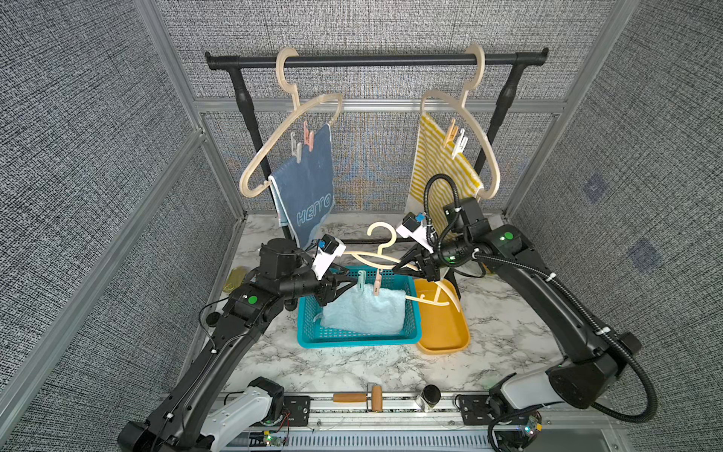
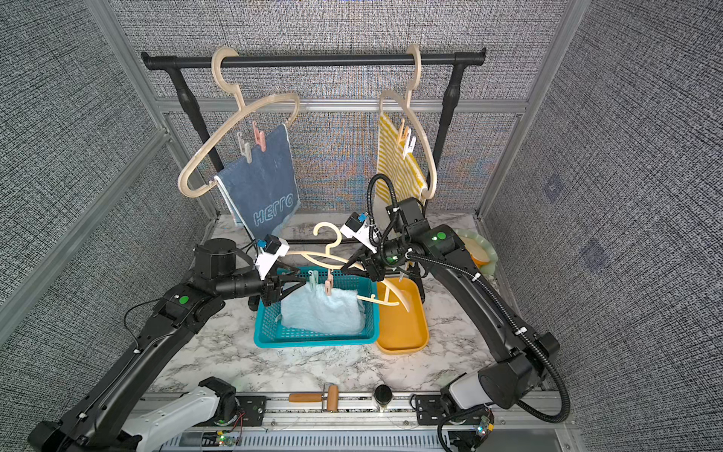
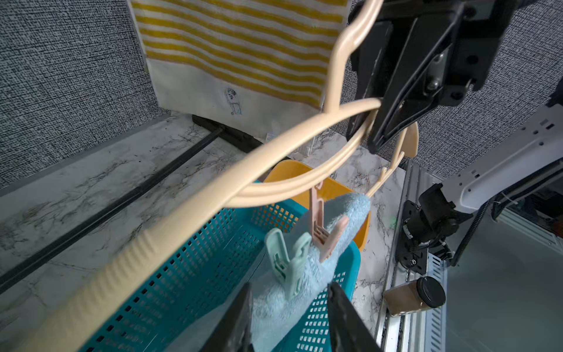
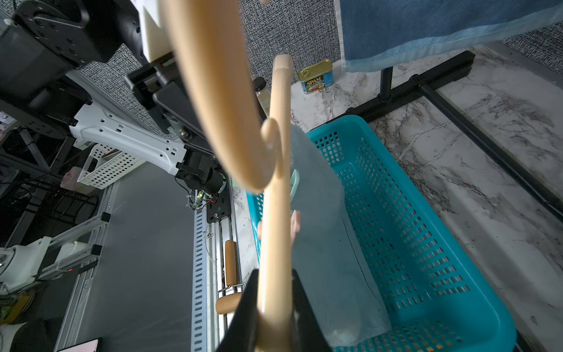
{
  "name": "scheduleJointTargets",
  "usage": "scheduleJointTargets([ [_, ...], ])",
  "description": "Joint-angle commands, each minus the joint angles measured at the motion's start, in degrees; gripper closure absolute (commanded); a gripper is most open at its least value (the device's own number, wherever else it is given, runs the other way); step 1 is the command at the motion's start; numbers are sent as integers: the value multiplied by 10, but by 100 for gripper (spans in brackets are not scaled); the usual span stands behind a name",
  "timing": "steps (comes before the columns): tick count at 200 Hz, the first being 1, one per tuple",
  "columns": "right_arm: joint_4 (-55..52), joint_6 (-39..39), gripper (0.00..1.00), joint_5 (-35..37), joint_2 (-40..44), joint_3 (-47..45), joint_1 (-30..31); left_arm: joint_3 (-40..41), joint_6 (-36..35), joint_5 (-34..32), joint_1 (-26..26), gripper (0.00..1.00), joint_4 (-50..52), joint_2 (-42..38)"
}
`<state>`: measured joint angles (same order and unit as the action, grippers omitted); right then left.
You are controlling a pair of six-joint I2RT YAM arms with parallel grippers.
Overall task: Remove the clothespins securing towels to the hanger
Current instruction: Remove the clothespin from the hanger.
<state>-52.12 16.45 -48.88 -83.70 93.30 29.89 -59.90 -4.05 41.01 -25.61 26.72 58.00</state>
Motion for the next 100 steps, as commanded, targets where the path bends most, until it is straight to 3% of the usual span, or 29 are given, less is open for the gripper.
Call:
scheduleJointTargets([
  [1,-3,9,100,-37,0,1,0,3,-7,35,2,57,-46,13],
  [100,-7,7,100,-50,-13,15,10,15,-31,88,3,46,-66,56],
])
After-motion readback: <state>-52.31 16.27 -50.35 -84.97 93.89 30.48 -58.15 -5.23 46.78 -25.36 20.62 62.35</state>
